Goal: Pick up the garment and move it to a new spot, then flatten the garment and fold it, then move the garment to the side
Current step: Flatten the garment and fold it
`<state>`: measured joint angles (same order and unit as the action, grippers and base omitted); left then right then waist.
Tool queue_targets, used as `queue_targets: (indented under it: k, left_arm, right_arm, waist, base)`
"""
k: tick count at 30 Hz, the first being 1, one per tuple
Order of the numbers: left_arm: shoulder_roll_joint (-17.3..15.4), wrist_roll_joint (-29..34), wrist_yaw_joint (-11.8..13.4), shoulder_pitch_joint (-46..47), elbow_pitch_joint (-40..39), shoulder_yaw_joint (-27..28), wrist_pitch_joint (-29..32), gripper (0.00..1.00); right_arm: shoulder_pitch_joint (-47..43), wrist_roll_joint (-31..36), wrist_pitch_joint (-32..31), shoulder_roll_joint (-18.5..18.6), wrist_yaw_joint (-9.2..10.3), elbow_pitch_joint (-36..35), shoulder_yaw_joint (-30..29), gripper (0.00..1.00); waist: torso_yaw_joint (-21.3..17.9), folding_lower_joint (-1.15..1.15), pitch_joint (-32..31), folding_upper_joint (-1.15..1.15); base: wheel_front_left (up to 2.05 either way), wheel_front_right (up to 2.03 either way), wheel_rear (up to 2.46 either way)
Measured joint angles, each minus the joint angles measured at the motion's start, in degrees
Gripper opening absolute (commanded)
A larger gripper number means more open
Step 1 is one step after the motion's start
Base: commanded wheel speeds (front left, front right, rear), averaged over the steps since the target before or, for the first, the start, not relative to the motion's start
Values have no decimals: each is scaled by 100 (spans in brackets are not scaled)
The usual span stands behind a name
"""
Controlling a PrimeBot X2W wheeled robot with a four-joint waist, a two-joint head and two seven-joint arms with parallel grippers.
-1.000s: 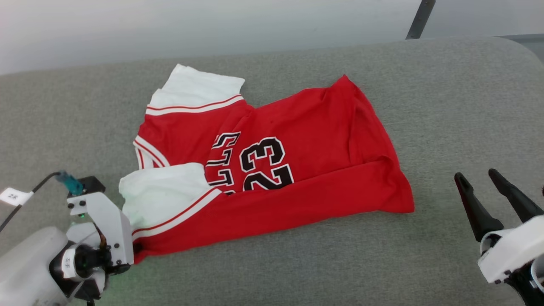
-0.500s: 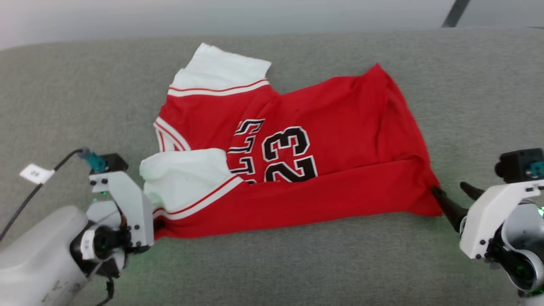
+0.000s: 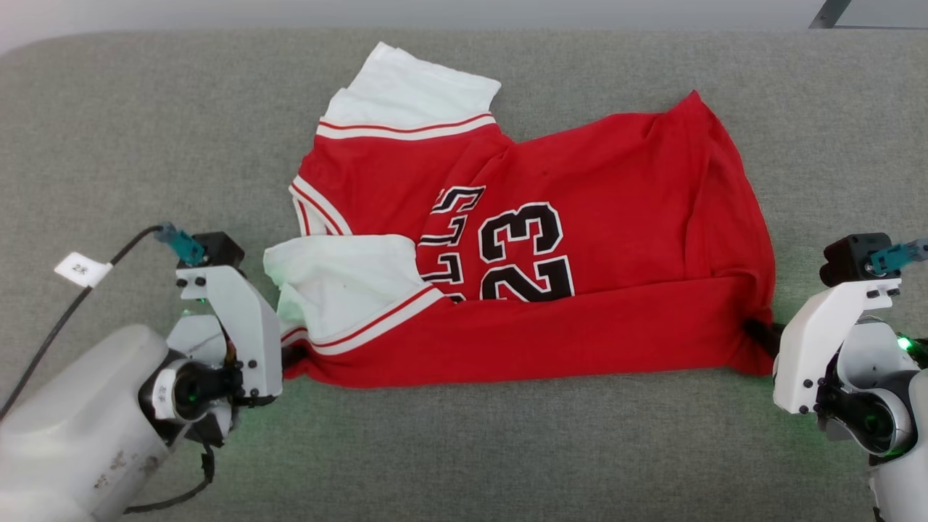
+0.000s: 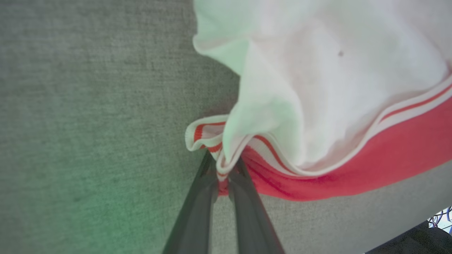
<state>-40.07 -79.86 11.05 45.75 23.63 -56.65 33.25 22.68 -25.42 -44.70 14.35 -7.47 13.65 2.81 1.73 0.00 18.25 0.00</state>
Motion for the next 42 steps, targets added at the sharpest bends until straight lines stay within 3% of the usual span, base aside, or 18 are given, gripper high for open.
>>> queue_targets:
  k: [6, 12, 17, 29, 39, 40, 41, 42]
  left_arm:
    - [-32, -5, -94, 0, 71, 27, -27, 0]
    - [-223, 26, -29, -69, -158, 5, -13, 0]
    - [-502, 27, 192, -271, -591, -42, 76, 0]
    - [-1170, -142, 999, -1134, -2043, -167, 125, 0]
    - [-1263, -341, 1217, -1588, -2408, -164, -26, 0]
    - [-1261, -348, 1222, -1598, -2406, -161, -27, 0]
    - [-1258, -348, 1223, -1614, -2405, -160, -46, 0]
    - [-1244, -360, 1235, -1641, -2397, -141, -79, 0]
  right_arm:
    - [44, -132, 0, 71, -8, 82, 0, 0]
    - [-216, -290, -127, 214, -8, -113, -88, 0]
    - [-594, -391, -288, 316, -7, -445, -159, 0]
    - [-1474, -523, -683, 405, -7, -989, -289, 0]
    - [-1863, -558, -803, 336, -7, -1168, -355, 0]
    - [-1863, -530, -795, 342, -7, -1182, -328, 5]
    - [-1863, -525, -748, 349, -7, -1205, -291, 33]
    - [-1863, -524, -714, 353, -7, -1216, -263, 45]
  waist:
    - [-24, 0, -67, 0]
    - [-62, 0, -230, 0]
    - [-85, 0, -394, 0]
    - [-127, 0, -684, 0]
    - [-120, 0, -748, 0]
    - [-120, 0, -760, 0]
    - [-121, 0, -776, 0]
    - [-124, 0, -794, 0]
  base:
    - [0, 0, 0]
    - [0, 0, 0]
    - [0, 0, 0]
    - [0, 0, 0]
    - [0, 0, 0]
    - [0, 0, 0]
    - [0, 0, 0]
    - [0, 0, 0]
